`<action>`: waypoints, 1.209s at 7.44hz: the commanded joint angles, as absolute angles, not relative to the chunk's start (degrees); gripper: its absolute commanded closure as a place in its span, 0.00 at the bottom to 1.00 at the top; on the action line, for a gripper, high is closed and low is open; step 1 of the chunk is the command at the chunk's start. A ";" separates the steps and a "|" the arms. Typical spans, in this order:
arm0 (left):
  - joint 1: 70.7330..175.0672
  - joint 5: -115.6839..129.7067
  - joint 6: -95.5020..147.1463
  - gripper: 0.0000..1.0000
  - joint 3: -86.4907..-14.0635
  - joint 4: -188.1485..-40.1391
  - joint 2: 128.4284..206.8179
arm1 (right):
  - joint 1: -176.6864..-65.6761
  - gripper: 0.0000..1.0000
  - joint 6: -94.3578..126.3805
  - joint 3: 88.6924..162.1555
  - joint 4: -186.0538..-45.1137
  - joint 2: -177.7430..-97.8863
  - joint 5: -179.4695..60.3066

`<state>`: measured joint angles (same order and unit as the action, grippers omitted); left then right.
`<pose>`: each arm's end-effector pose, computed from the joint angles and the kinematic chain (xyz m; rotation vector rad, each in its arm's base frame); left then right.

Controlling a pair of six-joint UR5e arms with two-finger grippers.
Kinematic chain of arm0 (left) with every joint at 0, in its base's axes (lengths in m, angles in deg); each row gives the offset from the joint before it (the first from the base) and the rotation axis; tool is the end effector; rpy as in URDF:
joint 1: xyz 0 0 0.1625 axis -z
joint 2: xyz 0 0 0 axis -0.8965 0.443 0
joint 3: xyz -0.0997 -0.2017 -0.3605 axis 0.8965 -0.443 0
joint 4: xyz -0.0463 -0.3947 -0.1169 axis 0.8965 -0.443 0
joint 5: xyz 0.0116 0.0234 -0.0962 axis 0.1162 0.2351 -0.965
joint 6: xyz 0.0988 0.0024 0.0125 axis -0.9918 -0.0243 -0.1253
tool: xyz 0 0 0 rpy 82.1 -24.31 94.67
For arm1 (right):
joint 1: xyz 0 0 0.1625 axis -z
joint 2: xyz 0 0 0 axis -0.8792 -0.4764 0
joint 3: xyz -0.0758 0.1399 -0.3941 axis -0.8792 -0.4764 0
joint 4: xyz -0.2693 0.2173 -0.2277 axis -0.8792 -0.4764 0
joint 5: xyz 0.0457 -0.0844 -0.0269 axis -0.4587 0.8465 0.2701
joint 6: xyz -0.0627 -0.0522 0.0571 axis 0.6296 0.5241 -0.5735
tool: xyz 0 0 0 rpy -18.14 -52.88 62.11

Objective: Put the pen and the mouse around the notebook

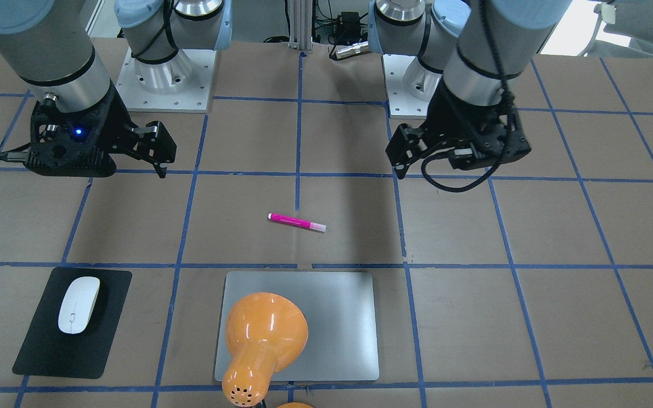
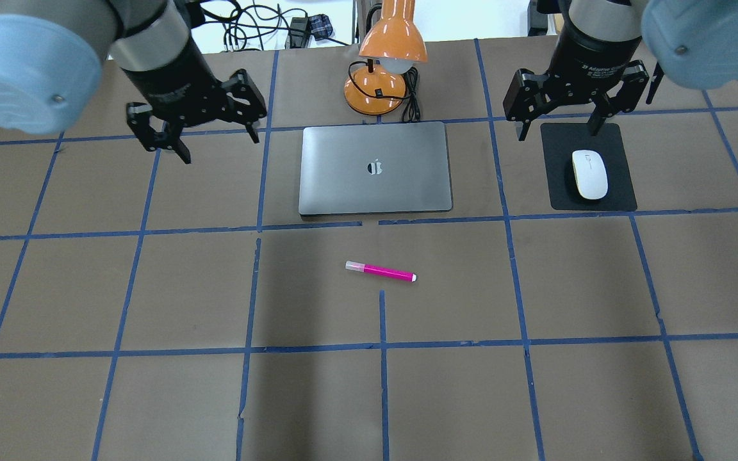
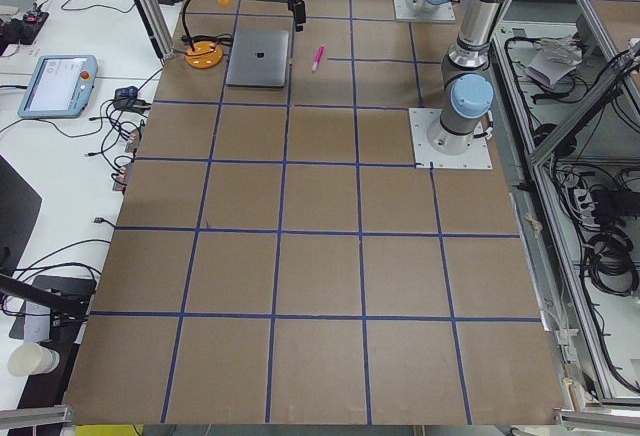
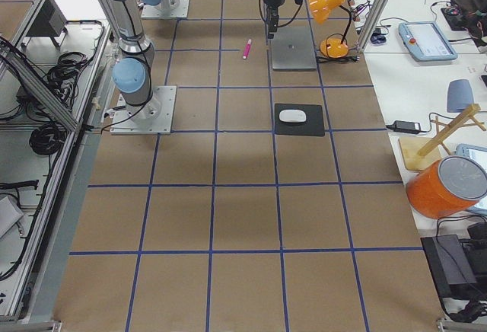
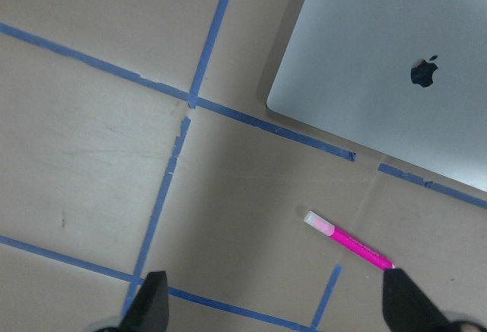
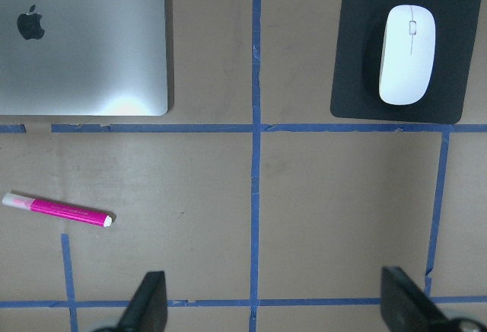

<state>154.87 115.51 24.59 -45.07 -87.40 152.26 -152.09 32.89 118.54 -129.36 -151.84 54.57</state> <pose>-0.1492 -0.5211 0.4877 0.3314 -3.0702 0.0023 0.1364 -0.5331 0.4676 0.0256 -3.1214 -0.0456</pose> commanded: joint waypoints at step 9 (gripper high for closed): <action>151.60 115.56 15.40 0.00 -45.44 -90.24 150.14 | -151.64 0.00 33.30 118.91 -129.72 -151.33 55.46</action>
